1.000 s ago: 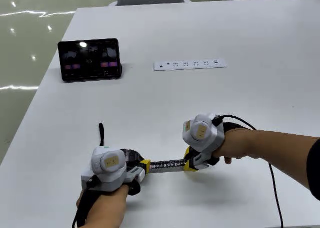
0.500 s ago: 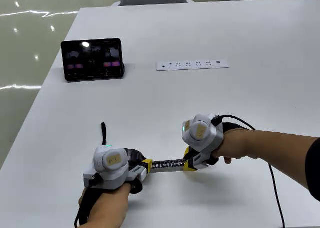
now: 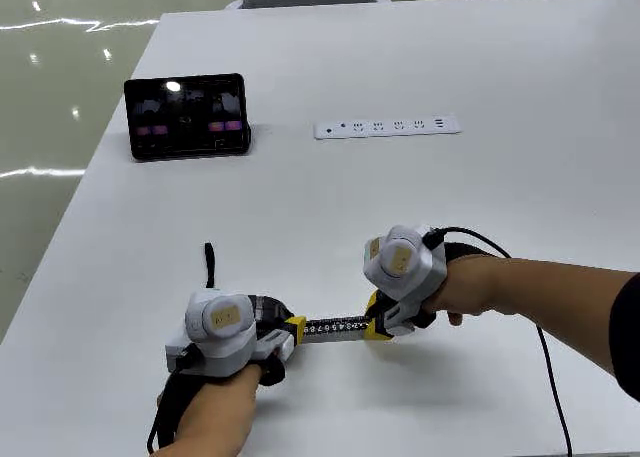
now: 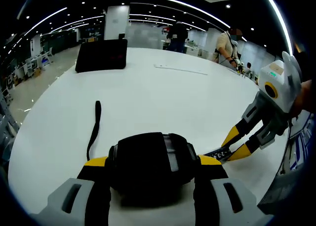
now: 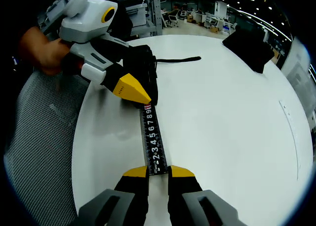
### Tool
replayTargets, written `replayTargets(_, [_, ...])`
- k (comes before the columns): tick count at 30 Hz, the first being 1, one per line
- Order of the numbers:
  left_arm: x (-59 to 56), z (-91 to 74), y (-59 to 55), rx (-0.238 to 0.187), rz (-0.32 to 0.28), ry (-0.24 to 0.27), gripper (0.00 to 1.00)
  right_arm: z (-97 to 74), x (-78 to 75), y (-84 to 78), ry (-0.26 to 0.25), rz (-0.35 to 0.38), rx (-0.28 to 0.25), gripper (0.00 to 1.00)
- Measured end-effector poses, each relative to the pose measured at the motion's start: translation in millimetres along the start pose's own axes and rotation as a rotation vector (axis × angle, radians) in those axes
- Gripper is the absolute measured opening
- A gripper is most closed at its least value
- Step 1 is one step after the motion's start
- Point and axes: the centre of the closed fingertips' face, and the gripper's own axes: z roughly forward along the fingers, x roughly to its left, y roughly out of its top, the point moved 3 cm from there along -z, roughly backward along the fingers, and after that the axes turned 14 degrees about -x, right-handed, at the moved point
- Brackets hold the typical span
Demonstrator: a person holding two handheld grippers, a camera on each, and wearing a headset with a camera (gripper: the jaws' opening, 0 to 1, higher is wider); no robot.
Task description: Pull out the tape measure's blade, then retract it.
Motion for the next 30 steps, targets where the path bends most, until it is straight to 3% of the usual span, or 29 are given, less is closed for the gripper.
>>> replayTargets(30, [0.0,0.4,0.6,0.000,-0.007,-0.006,0.63,4.9,-0.5,5.5,0.007,0.004,-0.020,0.11])
